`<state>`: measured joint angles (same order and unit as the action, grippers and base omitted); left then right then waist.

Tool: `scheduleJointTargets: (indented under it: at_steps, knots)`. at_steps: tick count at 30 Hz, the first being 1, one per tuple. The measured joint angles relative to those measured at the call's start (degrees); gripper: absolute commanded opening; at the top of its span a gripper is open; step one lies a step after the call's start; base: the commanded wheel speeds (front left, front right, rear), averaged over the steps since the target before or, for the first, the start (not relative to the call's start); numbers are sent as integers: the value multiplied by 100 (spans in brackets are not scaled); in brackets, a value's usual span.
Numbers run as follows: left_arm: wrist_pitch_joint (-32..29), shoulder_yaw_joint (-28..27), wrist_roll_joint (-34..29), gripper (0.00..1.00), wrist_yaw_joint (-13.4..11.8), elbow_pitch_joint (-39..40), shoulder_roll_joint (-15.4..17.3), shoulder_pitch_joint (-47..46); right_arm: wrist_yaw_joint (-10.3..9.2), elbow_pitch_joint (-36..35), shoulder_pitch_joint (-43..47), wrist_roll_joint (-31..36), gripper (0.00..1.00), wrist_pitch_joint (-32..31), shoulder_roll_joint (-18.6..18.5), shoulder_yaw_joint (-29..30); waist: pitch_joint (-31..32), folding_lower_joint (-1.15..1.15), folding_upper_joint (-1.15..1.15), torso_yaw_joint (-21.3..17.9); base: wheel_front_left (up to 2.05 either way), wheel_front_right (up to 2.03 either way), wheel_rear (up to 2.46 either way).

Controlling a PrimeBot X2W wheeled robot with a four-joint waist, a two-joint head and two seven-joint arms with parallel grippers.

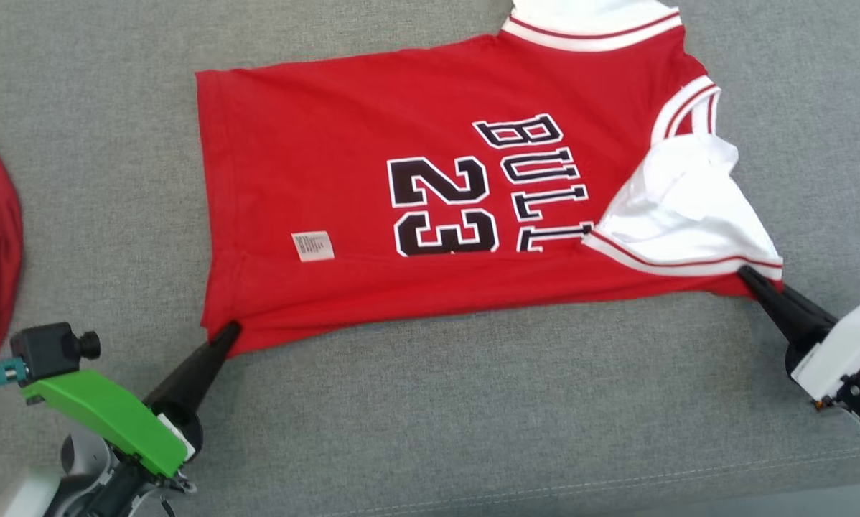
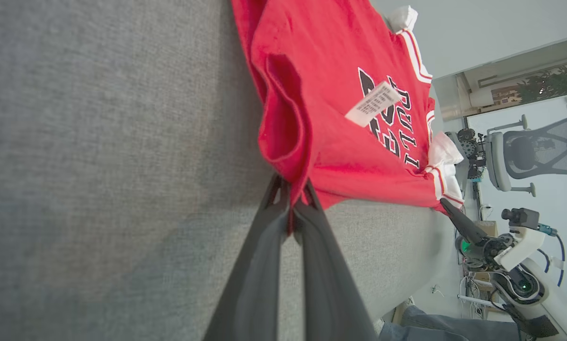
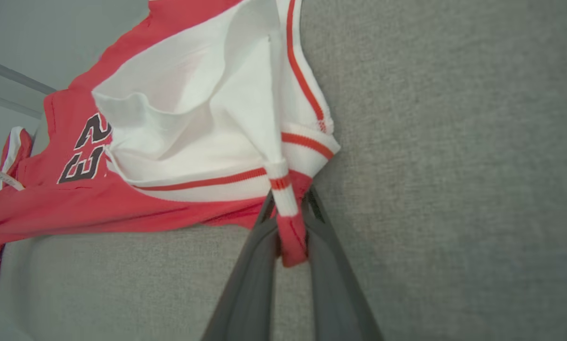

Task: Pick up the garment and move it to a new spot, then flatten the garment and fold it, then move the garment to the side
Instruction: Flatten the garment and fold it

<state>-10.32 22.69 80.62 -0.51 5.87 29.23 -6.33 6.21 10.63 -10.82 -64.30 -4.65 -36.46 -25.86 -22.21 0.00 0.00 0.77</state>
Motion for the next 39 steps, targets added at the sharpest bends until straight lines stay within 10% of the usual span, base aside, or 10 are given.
scheduleJointTargets:
  at_steps: [20,22,25,28,29,30,39]
  knots:
    - [289,168,-231,0,-101,168,5,809,-25,-773,1093,-271,0,-115,-322,-43,69,0,0,58,0,0,0]
    - [290,181,-233,18,-102,144,-38,795,-33,-809,1068,-199,0,-155,-350,-76,65,0,0,55,0,0,0]
    - [290,238,-303,76,-153,91,-91,754,-85,-856,1015,-122,15,-254,-422,-126,58,0,0,51,0,0,0]
    - [343,266,-324,100,-162,47,-145,744,-136,-909,1006,-57,42,-300,-471,-145,42,0,0,41,0,0,0]
    - [357,274,-325,100,-186,41,-157,744,-147,-926,1001,-29,58,-305,-485,-149,36,0,0,36,0,0,0]
    - [357,274,-325,100,-210,33,-172,744,-181,-948,992,-10,99,-316,-489,-152,29,0,0,31,0,0,0]
    - [407,89,-706,100,-401,29,274,691,-388,-1072,805,143,100,-398,-886,96,-91,0,0,-5,0,0,0]
